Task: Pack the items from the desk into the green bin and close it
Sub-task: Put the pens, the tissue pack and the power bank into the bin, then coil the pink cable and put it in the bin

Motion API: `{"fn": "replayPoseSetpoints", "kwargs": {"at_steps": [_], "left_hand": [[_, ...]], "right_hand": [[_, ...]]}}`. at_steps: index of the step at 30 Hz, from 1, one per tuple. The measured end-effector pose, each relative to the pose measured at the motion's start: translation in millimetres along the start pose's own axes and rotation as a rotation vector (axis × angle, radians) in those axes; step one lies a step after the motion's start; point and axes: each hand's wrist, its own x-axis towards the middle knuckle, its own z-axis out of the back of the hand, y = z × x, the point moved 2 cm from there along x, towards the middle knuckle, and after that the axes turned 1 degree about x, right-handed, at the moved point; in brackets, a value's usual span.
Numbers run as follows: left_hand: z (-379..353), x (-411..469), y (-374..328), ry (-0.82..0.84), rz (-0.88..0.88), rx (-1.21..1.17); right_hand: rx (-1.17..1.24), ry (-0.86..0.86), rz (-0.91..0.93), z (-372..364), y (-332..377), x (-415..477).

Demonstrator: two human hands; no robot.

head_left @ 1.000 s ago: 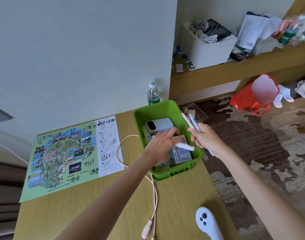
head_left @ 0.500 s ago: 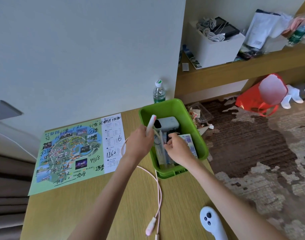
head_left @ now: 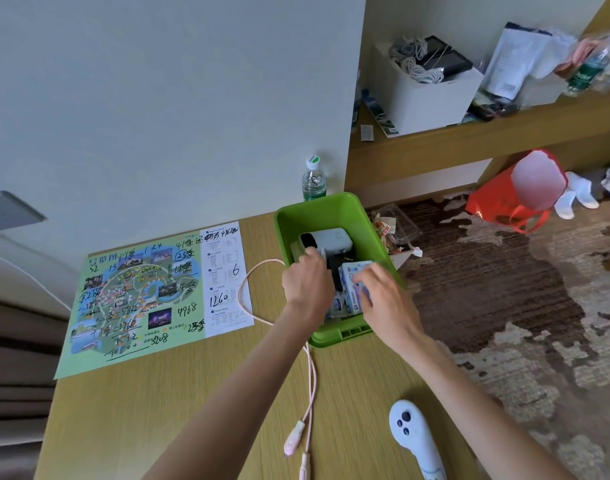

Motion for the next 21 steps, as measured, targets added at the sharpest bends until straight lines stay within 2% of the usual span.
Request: {"fn": "replayPoseSetpoints", "kwargs": {"at_steps": [4,8,11,14,18,21], "left_hand": [[18.2,-16.0,17.7,-0.2,-0.023,-0.157],[12.8,-59.9,65.4,-0.314,0.106,-0.42],[-18.0,-105.8,103.0,-0.208,0.249,-0.446],[-54.1,-158.9,134.9,-0.063,0.3,-0.414],[-91.6,-227.8,163.9,0.016,0.349,-0.402],[-111.4,-268.7,177.2,0.04,0.414,-0.402]], "right_hand": [[0.055,-0.048,0.114,1.1,10.1,-14.3],[0.096,-0.062,0.294,-2.6,29.7,-35.5],[0.089,-0.082,0.388,-12.3,43.7,-59.4],[0.079,-0.052,0.475,-32.1,59.8,-88.1],[0.059,0.181,0.596,-79.1,75.3,-124.6],[-0.003,0.395,0.582,-119.5,70.9,-144.2]]}}
